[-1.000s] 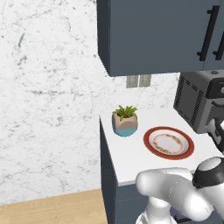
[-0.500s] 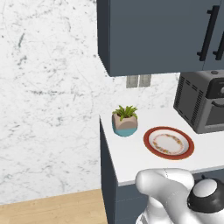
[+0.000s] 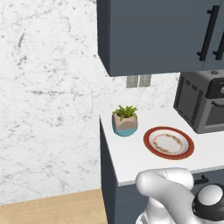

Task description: Pick up the kebab skewer and baguette bread, and place them inside the toaster oven. Close the toaster oven door and start by setting the timer.

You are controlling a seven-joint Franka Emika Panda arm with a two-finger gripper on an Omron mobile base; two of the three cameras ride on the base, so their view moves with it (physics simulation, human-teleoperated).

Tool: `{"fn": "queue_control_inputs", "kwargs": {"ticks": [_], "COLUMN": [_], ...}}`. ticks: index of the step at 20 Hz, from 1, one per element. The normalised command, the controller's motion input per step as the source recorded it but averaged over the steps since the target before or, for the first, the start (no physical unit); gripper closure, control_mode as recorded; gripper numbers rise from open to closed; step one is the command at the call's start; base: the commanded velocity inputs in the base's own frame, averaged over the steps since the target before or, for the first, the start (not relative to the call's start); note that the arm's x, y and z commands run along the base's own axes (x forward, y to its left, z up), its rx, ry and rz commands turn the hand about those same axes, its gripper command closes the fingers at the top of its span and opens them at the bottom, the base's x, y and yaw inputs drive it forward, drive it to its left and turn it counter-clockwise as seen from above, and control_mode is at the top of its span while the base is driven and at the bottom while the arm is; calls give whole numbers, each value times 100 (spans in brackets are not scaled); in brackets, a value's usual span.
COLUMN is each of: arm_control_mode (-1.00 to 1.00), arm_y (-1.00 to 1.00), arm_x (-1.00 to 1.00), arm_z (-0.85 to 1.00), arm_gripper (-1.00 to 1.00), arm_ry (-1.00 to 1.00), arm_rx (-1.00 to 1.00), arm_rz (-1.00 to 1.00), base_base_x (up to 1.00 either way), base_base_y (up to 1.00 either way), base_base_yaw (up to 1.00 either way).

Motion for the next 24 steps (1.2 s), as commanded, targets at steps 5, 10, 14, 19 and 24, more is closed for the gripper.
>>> {"fn": "queue_control_inputs", "kwargs": {"ticks": [5,10,14,19,24], "arm_control_mode": [-100,-100,-100,-100,-100], "arm_y": [55,72,42,-1,0], "arm_x": [-1,0,2,2,0], "arm_z": [23,-10,-9,33,22], "arm_gripper": [-100,-100,-100,-100,-100], "arm_ry": [-19,-26,-19,-12,-10], "arm_rx": [3,1,0,0,0], "arm_rz": [0,0,0,1,0], "base_base_x": [0,0,0,0,0], "base_base_y": [0,0,0,0,0], "base_base_yaw": [0,0,0,0,0]}}
